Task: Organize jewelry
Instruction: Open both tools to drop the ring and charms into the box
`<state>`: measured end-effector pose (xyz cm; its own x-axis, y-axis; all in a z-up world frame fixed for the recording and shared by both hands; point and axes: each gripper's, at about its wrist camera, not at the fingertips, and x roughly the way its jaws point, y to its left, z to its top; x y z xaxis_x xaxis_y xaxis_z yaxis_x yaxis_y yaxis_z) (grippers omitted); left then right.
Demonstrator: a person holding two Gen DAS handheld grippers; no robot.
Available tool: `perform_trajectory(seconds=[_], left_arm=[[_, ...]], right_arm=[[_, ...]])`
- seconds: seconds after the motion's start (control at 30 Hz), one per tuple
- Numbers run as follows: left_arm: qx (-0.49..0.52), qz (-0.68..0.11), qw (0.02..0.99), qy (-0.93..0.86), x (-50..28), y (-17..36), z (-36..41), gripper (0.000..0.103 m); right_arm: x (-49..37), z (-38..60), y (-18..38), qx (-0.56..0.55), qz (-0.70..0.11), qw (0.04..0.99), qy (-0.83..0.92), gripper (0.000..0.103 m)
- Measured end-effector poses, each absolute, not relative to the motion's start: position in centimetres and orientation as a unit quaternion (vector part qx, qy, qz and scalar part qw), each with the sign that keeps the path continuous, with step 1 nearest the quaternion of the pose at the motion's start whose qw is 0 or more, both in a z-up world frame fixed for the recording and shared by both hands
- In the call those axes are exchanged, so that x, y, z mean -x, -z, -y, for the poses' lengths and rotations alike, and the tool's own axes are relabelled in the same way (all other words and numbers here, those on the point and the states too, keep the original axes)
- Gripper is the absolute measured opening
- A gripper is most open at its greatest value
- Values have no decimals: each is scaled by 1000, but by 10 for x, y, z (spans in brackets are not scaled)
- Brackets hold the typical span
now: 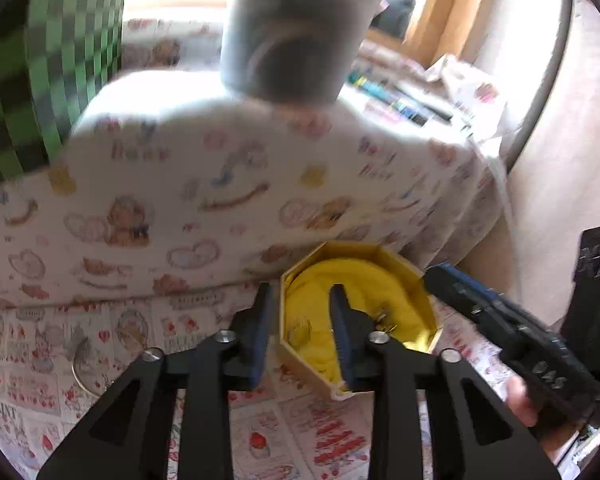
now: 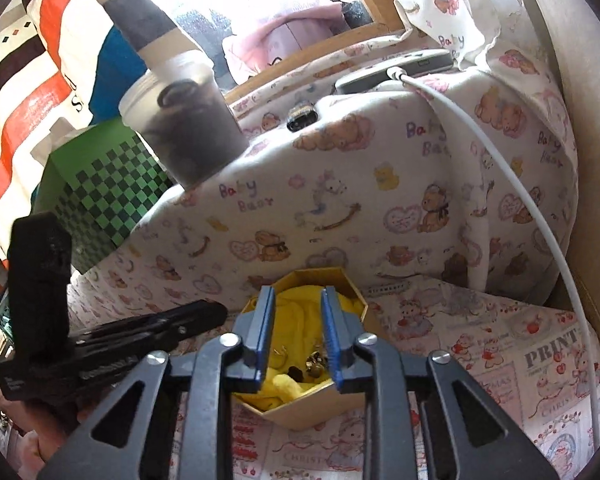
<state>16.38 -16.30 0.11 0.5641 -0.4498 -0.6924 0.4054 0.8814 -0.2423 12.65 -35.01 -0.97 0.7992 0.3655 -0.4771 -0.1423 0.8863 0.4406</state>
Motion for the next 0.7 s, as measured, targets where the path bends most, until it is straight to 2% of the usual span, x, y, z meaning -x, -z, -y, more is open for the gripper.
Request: perform_trajectory(seconds=[0.17, 0.23, 0.3, 0.43, 0.57, 0.7], left_arm=[[35, -373, 896, 239, -153, -27, 153, 44], [29, -351, 907, 232, -143, -42, 148, 52], [17, -321, 922, 216, -131, -56, 141, 67], [6, -272, 941, 203, -105, -85, 118, 70], [8, -230, 953, 199, -75, -110, 104, 71], [5, -190, 965, 179, -52, -128, 87, 87]], right_arm=[[-119, 353, 4, -191, -276, 933, -127, 33], [-115, 353, -1, -184, -268, 938, -121, 36], [-109, 352, -7, -175, -255, 944, -117, 41], [-96, 342, -20, -138, -237, 956, -103, 50], [-82, 326, -30, -87, -216, 968, -97, 52], [-68, 315, -37, -65, -200, 972, -104, 59]])
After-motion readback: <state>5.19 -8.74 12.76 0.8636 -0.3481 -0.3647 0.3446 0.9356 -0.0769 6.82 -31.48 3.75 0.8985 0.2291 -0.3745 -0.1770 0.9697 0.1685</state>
